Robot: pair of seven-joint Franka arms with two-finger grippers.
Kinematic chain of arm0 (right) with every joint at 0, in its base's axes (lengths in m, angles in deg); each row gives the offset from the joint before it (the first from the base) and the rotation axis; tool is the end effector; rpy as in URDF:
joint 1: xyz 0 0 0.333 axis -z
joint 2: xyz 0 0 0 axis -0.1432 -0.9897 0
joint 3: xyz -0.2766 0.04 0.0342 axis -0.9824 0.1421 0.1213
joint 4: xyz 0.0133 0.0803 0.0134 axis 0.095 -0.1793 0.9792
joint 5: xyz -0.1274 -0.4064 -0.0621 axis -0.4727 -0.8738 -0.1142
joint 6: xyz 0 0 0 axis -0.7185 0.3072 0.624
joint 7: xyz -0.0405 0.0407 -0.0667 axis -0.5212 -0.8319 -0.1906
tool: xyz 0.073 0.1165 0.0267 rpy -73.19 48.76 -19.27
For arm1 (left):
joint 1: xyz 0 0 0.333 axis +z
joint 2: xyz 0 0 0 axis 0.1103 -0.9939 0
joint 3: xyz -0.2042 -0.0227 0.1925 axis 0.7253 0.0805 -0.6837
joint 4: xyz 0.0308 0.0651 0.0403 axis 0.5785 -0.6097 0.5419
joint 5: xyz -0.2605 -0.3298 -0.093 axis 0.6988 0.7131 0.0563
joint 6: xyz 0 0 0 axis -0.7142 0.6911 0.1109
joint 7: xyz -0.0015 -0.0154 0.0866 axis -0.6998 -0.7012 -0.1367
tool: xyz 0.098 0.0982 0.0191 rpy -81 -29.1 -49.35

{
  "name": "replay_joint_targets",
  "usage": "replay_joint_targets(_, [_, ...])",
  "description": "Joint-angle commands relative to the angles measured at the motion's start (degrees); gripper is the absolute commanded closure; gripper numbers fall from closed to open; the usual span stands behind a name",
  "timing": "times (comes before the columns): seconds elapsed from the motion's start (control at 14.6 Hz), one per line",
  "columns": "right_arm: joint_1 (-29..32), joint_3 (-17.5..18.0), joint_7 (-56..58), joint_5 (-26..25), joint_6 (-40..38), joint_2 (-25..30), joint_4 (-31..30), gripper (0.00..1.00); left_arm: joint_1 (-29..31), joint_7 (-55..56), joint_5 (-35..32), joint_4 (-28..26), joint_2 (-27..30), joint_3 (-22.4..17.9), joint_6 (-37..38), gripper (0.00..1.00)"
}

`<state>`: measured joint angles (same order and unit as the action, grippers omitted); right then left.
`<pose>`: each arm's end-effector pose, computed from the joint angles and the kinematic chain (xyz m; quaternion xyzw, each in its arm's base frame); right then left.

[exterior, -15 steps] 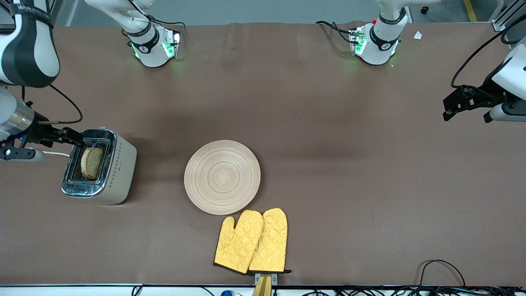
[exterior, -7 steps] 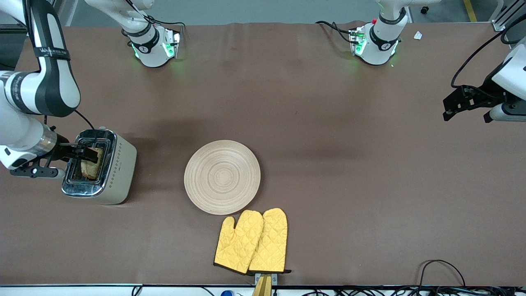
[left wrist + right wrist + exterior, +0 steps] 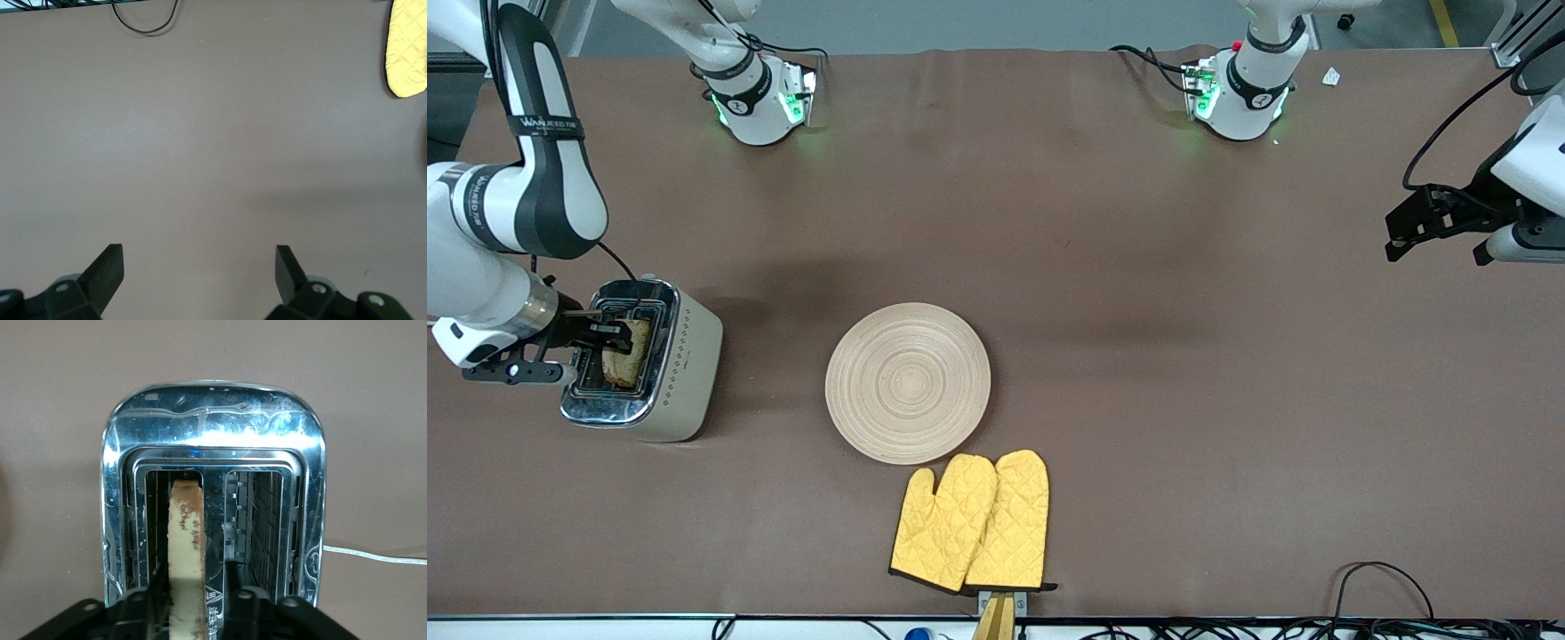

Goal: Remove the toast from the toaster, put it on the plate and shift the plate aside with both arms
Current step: 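Lower the right gripper and grasp the bread slice in the toaster, then lift the bread out and carry it over the wooden plate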

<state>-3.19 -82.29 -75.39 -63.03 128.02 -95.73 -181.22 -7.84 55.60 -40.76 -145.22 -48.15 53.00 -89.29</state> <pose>0.6235 -0.0765 0.2879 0.9997 -0.0126 -0.0076 0.0189 0.6064 -0.0657 0.5777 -0.9977 0.0449 -0.0507 0.0087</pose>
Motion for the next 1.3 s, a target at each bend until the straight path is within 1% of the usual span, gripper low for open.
replay_joint_targets(0.0, [0.8,0.8,1.3,1.3,0.2,1.2,-0.7,1.0,0.0,0.3,-1.4,1.0,-0.3,0.4,0.3,0.0])
replay_joint_targets(0.14, [0.6,1.0,1.6,1.3,-0.9,1.7,0.8,1.0,0.0,0.2,-1.4,0.9,-0.3,0.4,0.3,0.0])
replay_joint_targets(0.2, [0.6,1.1,1.8,1.3,-3.4,2.0,2.6,1.0,0.0,0.2,-1.4,0.9,-0.3,0.4,0.3,0.0])
replay_joint_targets(0.48, [0.5,1.2,4.0,5.4,-12.5,3.6,9.2,1.0,0.0,0.3,-1.4,0.9,-0.3,0.4,0.3,0.0])
replay_joint_targets(0.55, [-0.1,1.3,3.8,5.5,-14.2,4.3,10.6,1.0,0.0,0.2,-1.4,0.9,-0.3,0.4,0.3,0.0])
replay_joint_targets(0.68, [-3.8,1.1,2.9,5.4,-20.1,4.6,15.4,1.0,0.1,0.2,-1.4,0.9,-0.3,0.4,0.3,0.0])
replay_joint_targets(0.75, [-5.3,1.1,0.8,5.3,-22.0,4.6,17.9,1.0,0.1,0.2,-1.4,0.9,-0.3,0.4,0.3,0.0])
replay_joint_targets(0.82, [-6.4,1.1,-1.5,5.3,-23.8,4.6,19.0,1.0,0.0,0.2,-1.4,0.9,-0.3,0.4,0.3,0.0])
replay_joint_targets(0.96, [-9.6,1.1,-5.4,5.3,-24.6,4.6,19.3,1.0,0.0,0.3,-1.4,0.9,-0.3,0.4,0.3,0.0])
replay_joint_targets(1.09, [-13.3,1.2,-11.4,5.6,-23.6,4.4,18.8,1.0,-0.1,0.3,-1.4,0.9,-0.3,0.4,0.3,0.0])
replay_joint_targets(1.23, [-16.9,1.2,-15.4,6.2,-19.5,4.2,16.1,1.0,0.0,0.3,-1.5,0.9,-0.3,0.4,0.3,0.0])
